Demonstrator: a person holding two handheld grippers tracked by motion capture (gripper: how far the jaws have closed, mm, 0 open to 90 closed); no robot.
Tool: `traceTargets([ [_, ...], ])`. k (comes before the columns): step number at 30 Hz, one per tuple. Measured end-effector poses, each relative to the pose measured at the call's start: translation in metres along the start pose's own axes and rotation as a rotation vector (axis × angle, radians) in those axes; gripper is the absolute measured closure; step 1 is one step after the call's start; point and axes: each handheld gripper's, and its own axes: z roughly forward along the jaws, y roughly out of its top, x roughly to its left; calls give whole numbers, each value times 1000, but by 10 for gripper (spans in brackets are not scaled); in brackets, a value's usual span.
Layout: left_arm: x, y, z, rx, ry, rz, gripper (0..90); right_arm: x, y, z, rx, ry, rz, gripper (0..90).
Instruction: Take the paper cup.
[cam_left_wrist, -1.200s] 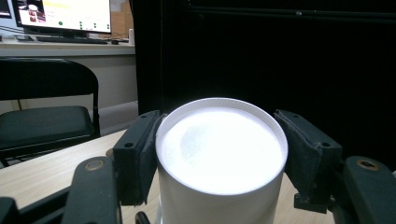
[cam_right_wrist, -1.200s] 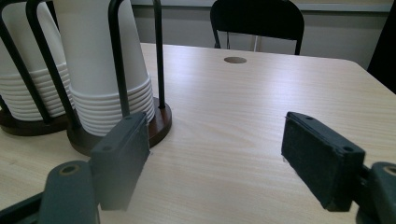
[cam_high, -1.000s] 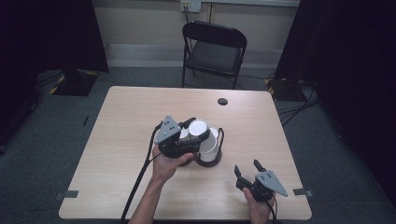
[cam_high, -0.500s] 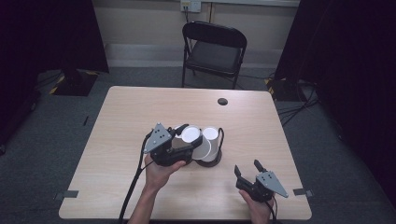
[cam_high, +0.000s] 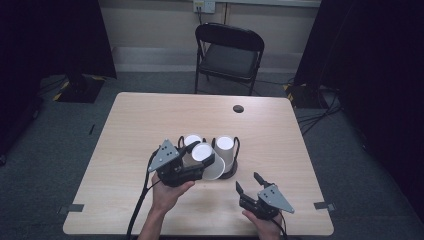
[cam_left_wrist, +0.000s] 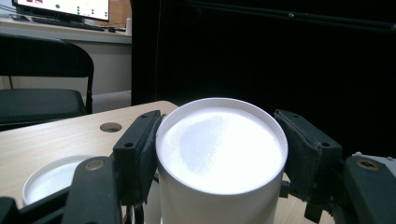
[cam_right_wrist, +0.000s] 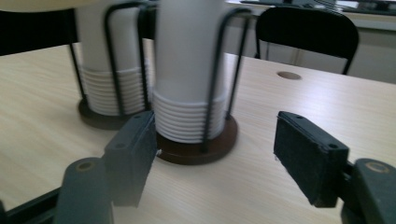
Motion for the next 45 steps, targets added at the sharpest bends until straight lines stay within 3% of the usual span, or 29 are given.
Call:
traceTargets([
  [4, 4, -6, -6, -1, 1, -24, 343, 13, 3, 3, -12, 54, -24, 362],
  [7, 7, -11, -10, 1, -13, -53, 343, 20, 5, 3, -35, 108, -4, 390],
  [16, 7, -28, -19, -1, -44, -88, 344, 32, 7, 5, -61, 172, -61, 488],
  [23, 9, -35, -24, 17, -36, -115, 344, 40, 5, 7, -81, 186, -108, 529],
  [27, 13, -37, -27, 28, -28, -154, 345, 43, 4, 9, -113, 194, -122, 540],
  [29, 15, -38, -29, 32, -27, -192, 345, 44, 4, 11, -128, 206, -131, 544],
  [31, 19, -40, -30, 28, -55, -236, 345, 46, 4, 12, -140, 222, -151, 556],
  [32, 20, -40, -30, 28, -48, -243, 345, 47, 3, 13, -146, 232, -155, 563],
  [37, 18, -43, -29, 44, -54, -262, 345, 52, 3, 16, -168, 257, -183, 573],
  [45, 15, -45, -22, 56, -113, -299, 345, 50, 5, 18, -262, 271, -185, 621],
])
